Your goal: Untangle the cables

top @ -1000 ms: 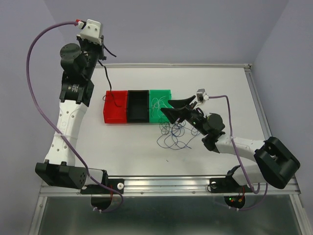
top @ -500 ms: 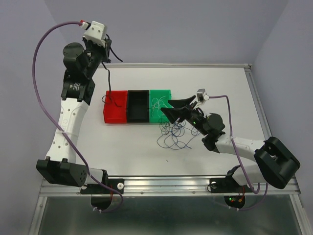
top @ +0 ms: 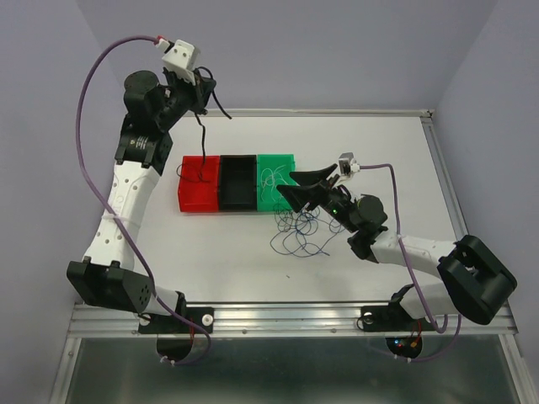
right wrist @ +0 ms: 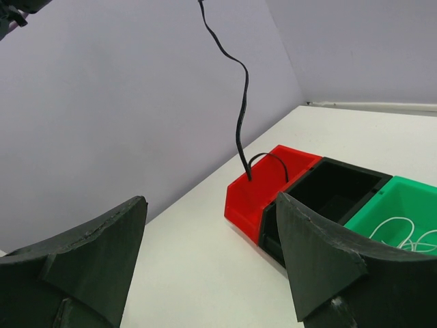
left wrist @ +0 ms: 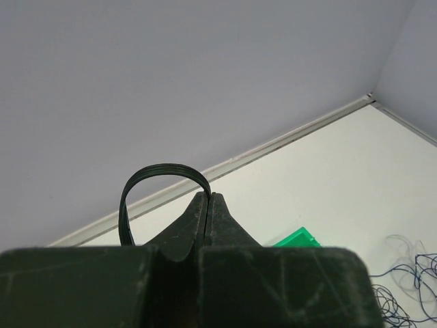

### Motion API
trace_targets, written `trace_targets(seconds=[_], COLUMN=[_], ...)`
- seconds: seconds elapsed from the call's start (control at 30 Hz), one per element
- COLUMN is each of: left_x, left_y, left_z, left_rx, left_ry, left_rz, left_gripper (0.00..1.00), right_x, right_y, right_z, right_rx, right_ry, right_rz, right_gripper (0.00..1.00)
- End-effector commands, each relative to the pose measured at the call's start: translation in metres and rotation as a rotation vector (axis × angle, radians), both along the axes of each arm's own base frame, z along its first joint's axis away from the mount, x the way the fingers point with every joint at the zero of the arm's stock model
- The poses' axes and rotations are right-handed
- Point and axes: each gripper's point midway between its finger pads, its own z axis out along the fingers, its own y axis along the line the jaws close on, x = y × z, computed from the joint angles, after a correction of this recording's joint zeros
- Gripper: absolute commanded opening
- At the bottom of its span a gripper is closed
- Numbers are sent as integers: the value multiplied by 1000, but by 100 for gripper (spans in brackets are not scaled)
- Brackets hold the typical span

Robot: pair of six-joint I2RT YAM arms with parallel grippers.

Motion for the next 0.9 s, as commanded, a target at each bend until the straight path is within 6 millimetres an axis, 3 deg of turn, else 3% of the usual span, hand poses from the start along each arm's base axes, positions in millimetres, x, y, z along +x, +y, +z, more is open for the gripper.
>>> trace_targets(seconds=[0.0,0.43,0.6,0.7,0.73,0.87], left_x=[-8,-12,-7,-1,2,1], left_y=[-25,-36,-7,16,33,61], left_z=[11,24,15,-3,-10,-38], left_rx=[-20,-125,-159,-178,-184,-169], left_ry=[-43,-36,-35,3,5,12], left_rz=[-39,-66,50,106,147,222], left_gripper=[0,0,0,0,0,0], right_x=[2,2,1,-1,-1,-2], right_y=[-2,-2,-3,-5,-6,-7], right_z=[26,25,25,27,27,27], right_rx=[47,46,45,50,49,49], right_ry=[-58,-57,-56,-63,-65,-66], right_rz=[-19,-19,-19,-21,-22,-24], right_gripper=[81,81,81,81,81,81])
